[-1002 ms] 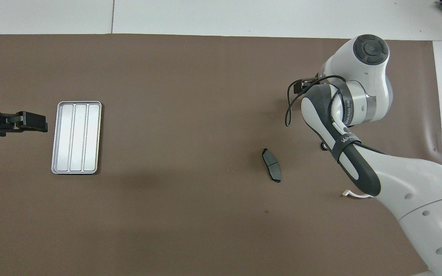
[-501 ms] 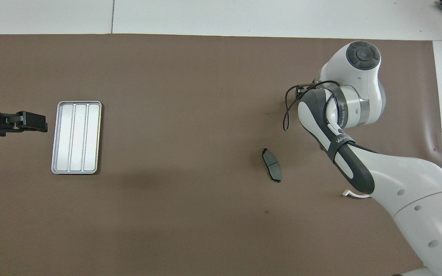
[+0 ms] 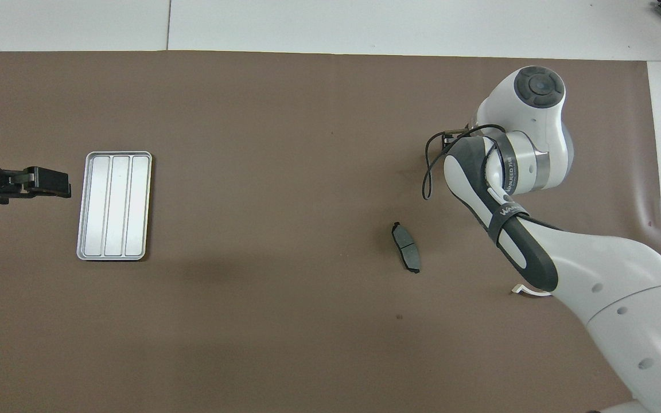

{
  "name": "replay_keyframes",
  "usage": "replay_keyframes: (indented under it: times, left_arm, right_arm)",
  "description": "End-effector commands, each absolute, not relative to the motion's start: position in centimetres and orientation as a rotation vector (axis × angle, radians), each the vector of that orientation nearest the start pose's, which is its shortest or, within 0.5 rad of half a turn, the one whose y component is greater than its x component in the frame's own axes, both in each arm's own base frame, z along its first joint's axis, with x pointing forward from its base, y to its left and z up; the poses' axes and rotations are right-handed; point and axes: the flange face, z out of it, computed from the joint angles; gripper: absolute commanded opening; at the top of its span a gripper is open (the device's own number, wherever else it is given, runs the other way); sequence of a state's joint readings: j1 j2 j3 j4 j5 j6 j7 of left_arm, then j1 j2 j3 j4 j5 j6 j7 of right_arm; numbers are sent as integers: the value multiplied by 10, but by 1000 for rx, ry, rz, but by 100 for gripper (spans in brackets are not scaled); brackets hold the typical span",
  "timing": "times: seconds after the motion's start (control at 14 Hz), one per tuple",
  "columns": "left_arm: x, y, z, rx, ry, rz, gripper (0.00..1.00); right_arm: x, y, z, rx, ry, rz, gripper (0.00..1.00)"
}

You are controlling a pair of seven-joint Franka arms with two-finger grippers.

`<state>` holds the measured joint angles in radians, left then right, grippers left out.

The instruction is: Pick bearing gear from pile to tray

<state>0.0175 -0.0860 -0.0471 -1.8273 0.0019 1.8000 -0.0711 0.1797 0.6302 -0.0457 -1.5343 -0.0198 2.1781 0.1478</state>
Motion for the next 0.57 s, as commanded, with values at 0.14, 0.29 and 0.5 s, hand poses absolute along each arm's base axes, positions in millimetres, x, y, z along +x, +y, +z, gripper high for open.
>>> replay_keyframes:
  times: [0.14,0.29,0.5]
  left_arm:
    - [537,-15,569,-3122,-79,-88,100]
    - [537,-15,569,-3122,-79,-88,100]
    - [537,-15,569,-3122,-79,-88,100]
  right_arm:
    - [688,98,287,-3167,-21,6,63]
    - [687,98,286,-3167,-24,11,57]
    - [687,99,285,-3166,-28,14,46]
